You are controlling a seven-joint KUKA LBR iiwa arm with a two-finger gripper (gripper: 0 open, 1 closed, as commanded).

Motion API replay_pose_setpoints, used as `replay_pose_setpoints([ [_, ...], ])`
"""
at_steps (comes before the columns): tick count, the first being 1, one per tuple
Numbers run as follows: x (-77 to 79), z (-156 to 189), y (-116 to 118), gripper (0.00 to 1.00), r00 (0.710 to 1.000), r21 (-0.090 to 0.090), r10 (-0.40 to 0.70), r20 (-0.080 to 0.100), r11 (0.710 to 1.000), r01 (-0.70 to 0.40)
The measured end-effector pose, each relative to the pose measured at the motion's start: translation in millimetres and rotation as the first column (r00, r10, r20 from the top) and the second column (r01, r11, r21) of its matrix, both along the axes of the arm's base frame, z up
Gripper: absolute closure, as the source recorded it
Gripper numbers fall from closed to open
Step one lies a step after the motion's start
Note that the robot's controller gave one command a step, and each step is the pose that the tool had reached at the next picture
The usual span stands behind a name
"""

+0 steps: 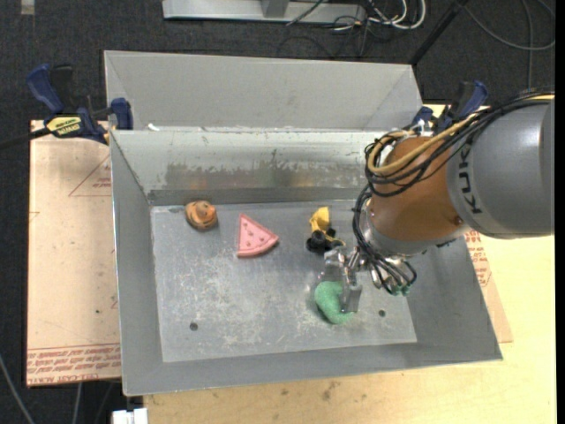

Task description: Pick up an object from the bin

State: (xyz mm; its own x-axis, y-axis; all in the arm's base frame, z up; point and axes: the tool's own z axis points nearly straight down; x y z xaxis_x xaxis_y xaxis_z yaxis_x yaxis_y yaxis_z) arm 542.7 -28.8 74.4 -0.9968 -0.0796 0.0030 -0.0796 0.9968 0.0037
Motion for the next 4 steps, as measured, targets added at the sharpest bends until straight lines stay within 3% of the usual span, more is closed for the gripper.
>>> replay_pose_setpoints([
  [2, -3.7, 19.3, 13.6, 1.00, 1.000, -0.002, 0.004, 0.005, 1.000, -0.004],
  [3, -11.5, 11.2, 14.0, 1.00, 0.993, -0.003, 0.117, 0.013, 0.993, -0.117],
  [4, 26.8, 199.3, -36.1, 1.00, 0.998, -0.004, -0.057, 0.017, 0.998, 0.057],
])
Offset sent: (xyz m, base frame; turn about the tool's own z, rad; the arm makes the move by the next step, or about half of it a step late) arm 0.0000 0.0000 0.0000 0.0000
